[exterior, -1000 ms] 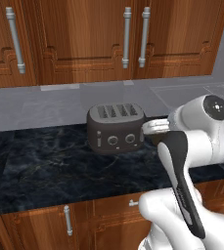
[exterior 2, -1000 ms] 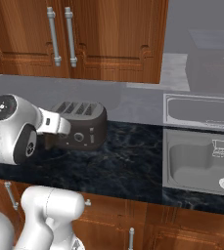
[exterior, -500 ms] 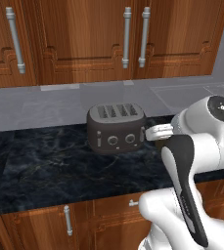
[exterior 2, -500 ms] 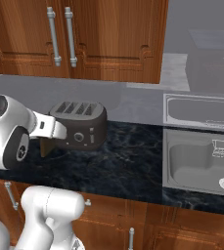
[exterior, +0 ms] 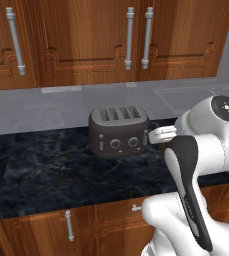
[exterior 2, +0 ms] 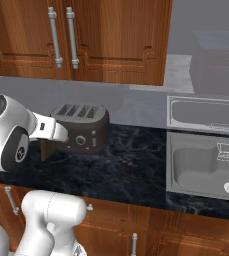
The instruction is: Start the toaster. Once the lever pops up, take the bread to the plate on the dining counter.
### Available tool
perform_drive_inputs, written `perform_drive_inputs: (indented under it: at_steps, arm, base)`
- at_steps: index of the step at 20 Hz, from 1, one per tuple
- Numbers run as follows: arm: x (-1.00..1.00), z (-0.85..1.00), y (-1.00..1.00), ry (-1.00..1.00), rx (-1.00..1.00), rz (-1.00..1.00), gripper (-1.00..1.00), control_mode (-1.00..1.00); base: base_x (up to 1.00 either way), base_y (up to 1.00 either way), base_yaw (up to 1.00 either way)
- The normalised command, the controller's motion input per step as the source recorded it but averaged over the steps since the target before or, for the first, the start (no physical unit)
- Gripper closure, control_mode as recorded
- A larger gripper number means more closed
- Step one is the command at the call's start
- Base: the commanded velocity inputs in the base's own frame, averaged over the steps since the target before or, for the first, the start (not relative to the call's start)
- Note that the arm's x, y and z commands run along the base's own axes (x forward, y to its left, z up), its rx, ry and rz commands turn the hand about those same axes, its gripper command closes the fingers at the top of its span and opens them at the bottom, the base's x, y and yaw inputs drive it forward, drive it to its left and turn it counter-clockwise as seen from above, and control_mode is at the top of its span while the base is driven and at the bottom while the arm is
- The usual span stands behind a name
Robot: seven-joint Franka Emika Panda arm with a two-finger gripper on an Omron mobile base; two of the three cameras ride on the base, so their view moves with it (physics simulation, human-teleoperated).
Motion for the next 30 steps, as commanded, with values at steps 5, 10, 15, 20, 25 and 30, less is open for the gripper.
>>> perform_drive_inputs:
  at_steps: [5, 10, 15, 20, 25, 30]
  arm:
    - [0.0, 0.0, 0.0, 0.0, 0.0, 0.0, 1.0, -1.0]
    - [-0.02, 0.0, 0.0, 0.0, 0.0, 0.0, 1.0, -1.0]
    - [-0.44, 0.0, -0.15, 0.0, 0.0, 0.0, 1.0, -1.0]
    - [-0.85, 0.0, -0.28, 0.0, -0.01, 0.05, 1.0, -1.0]
    - [-0.61, -0.03, -0.02, 0.0, -0.02, 0.17, 1.0, -1.0]
    - [0.06, 0.0, 0.01, 0.0, 0.0, 0.0, 1.0, -1.0]
  base:
    - [0.0, 0.0, 0.0]
    - [0.0, 0.0, 0.0]
    - [0.0, 0.0, 0.0]
    - [0.0, 0.0, 0.0]
    - [0.0, 0.0, 0.0]
    - [0.0, 0.0, 0.0]
